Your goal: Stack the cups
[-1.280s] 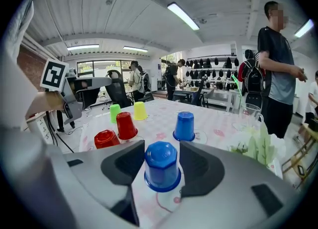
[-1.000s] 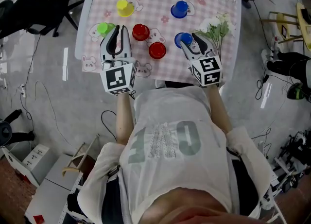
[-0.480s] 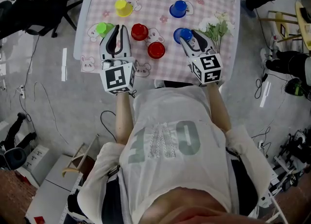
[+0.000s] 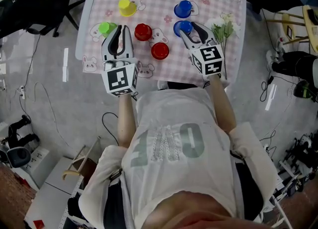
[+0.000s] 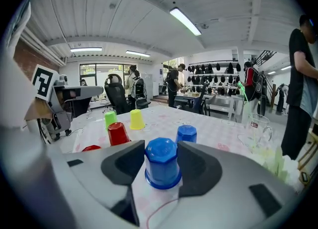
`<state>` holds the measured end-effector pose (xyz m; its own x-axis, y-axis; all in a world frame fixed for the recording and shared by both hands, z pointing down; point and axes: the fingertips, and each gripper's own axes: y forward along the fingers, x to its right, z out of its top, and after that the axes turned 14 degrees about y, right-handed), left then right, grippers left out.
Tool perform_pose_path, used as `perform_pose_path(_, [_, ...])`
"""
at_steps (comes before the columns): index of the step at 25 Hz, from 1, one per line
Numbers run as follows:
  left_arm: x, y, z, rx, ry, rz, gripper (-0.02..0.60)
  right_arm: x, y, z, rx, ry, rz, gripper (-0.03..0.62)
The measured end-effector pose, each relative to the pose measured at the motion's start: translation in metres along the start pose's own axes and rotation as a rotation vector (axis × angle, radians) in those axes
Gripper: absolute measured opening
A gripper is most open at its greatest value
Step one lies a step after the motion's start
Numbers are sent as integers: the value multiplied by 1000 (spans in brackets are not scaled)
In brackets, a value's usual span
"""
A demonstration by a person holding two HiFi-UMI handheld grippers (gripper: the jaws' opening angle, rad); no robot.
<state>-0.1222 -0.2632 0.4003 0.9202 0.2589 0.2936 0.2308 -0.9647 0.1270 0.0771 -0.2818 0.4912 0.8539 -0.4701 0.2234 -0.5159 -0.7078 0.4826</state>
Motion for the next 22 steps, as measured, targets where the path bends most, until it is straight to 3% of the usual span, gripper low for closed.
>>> perform_pose_path(16, [-3,-1,-1,-8,5,9,31,2,16,-11,-29,24,6,213])
perform_pose_path(22, [-7,-6,-4,-10,1,20,31,-23,-7,29,81,36,49,222])
